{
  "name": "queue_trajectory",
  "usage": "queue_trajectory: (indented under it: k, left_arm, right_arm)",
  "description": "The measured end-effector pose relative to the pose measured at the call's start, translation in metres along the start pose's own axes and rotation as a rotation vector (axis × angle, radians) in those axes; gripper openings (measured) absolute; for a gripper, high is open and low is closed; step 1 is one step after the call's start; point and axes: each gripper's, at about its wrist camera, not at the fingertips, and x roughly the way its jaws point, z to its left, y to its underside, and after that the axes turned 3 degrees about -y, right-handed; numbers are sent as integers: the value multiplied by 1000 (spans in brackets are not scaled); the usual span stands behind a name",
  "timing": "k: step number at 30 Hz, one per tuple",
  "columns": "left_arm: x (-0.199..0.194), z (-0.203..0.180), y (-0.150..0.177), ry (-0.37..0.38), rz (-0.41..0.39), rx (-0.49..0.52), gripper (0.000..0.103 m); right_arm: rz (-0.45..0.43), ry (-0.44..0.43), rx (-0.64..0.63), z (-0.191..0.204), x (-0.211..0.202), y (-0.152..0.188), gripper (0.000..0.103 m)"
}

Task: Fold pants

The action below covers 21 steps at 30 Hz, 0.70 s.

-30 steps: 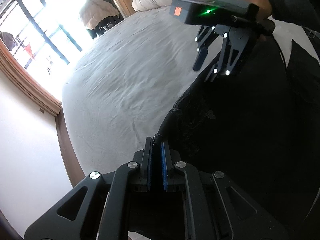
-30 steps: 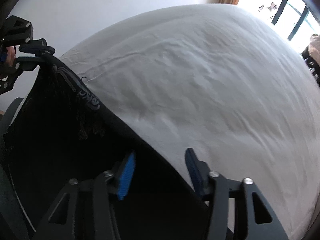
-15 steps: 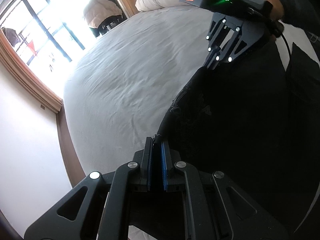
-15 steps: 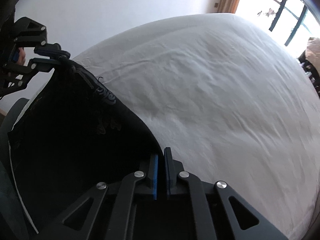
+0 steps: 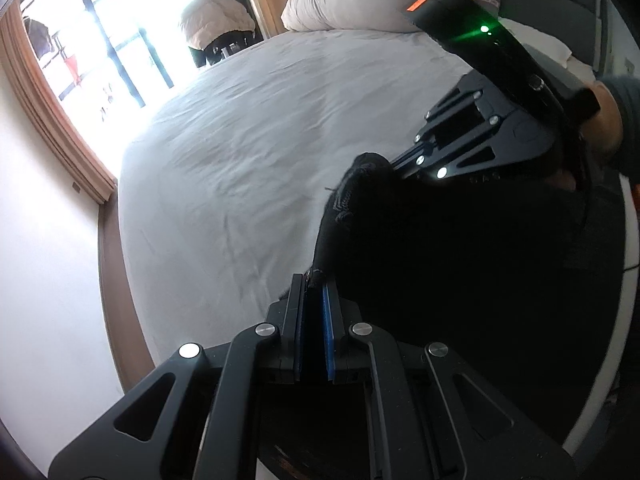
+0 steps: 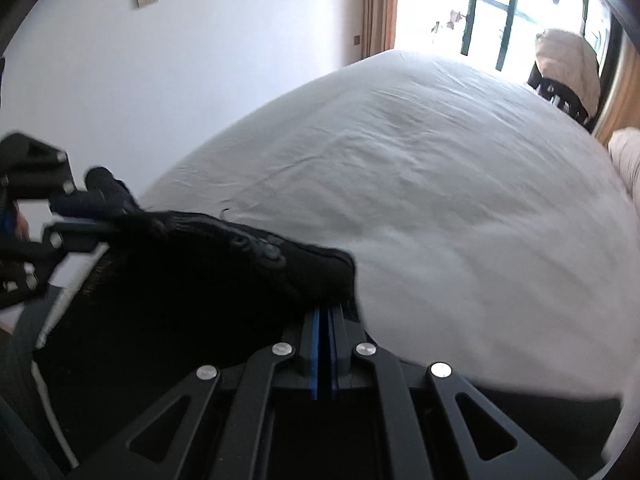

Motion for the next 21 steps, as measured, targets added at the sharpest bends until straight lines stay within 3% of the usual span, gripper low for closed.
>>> queue_trajectory:
  k: [5,14,21]
  left_arm:
    - [-12,-19,29,19,18,-33,7]
    - [-29,-73,82,46,58,-27,7]
    - [-35,-98,120,64,108,-64,7]
  right_arm:
    - [-28,-24,29,29,-13,29,5]
    - [-31,52,28,77,-35,94,5]
    - [-36,34,87,107,-46,133,5]
